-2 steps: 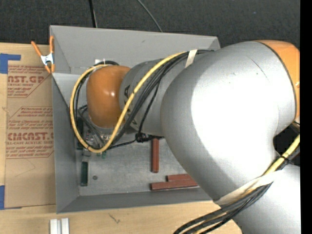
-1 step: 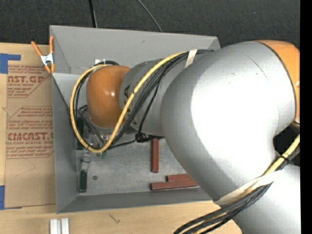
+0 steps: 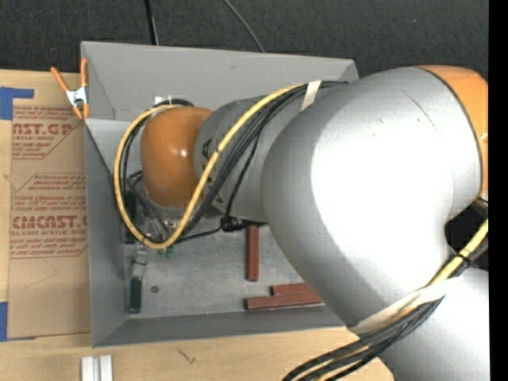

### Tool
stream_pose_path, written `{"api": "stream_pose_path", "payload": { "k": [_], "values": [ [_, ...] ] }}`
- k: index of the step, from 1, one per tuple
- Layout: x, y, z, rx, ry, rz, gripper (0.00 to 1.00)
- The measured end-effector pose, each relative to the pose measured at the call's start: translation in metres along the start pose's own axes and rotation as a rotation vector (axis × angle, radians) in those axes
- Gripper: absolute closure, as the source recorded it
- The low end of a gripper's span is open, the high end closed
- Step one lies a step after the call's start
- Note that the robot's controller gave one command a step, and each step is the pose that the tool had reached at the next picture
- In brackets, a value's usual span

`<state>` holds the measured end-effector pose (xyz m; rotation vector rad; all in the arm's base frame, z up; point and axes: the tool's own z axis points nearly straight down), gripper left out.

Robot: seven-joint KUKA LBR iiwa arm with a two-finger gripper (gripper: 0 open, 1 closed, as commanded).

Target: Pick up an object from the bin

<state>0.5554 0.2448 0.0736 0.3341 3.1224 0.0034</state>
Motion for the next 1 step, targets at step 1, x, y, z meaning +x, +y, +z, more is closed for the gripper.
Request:
{"api": "stream_pose_path", "payload": {
  "k": [1],
  "values": [
    [0.0018, -0.0159, -0.0071, 0.002, 0.002, -0.175, 0.0]
  ]
}}
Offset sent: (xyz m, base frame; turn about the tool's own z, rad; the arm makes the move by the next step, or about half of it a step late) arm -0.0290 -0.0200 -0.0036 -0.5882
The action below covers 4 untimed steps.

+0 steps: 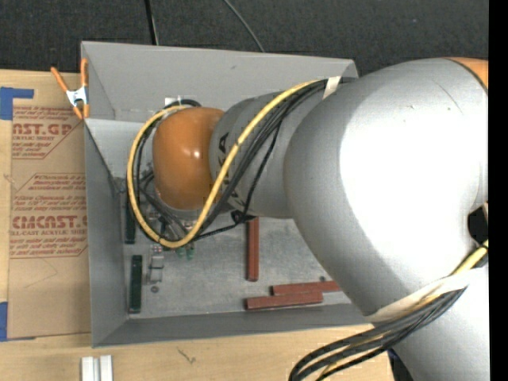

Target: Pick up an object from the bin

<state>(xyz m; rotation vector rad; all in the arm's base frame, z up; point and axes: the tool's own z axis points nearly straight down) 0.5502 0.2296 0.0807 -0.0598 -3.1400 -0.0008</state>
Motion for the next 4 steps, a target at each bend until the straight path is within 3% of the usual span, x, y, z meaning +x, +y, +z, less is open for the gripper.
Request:
{"api": "stream_pose_path", "payload": {
  "k": [1, 2, 3, 4],
  "values": [
    [0.013, -0.011, 0.004, 0.002, -0.003, -0.344, 0.0],
    [0.011, 0.0, 0.009, 0.001, 0.001, -0.437, 0.0],
    [0.018, 0.004, 0.004, 0.0, 0.0, -0.355, 0.0],
    [0.034, 0.009, 0.007, 0.001, -0.001, -0.422, 0.0]
  ]
}}
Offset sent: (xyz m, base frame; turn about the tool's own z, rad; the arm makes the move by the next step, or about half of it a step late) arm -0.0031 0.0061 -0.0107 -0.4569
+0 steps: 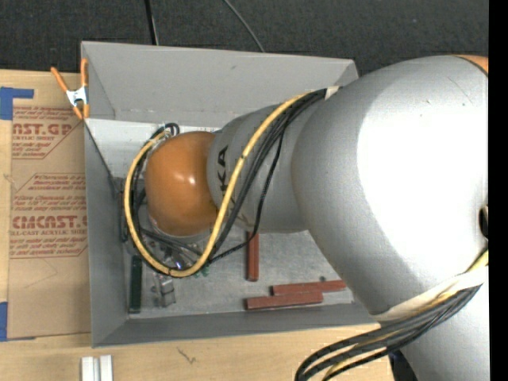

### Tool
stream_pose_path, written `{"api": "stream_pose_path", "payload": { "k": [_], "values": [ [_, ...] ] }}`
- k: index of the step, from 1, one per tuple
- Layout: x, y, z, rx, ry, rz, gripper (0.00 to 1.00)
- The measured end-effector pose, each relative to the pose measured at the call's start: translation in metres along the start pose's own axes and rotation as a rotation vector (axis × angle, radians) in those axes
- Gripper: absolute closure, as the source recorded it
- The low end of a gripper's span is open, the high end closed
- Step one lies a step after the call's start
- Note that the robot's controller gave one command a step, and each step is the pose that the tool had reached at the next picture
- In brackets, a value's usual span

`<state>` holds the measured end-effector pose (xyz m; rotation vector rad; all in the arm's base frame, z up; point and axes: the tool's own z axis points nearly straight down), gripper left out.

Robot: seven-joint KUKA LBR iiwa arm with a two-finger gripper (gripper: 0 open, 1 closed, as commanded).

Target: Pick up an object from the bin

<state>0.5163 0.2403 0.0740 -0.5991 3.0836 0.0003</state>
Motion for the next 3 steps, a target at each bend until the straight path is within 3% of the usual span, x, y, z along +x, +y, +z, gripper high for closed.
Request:
{"api": "stream_pose_path", "payload": {
  "k": [1, 2, 3],
  "values": [
    [0.008, 0.007, 0.002, 0.003, 0.0, -0.384, 0.0],
    [-0.008, 0.004, 0.004, 0.001, 0.0, -0.407, 1.0],
    [-0.008, 0.004, 0.004, 0.0, 0.0, -0.407, 1.0]
  ]
}}
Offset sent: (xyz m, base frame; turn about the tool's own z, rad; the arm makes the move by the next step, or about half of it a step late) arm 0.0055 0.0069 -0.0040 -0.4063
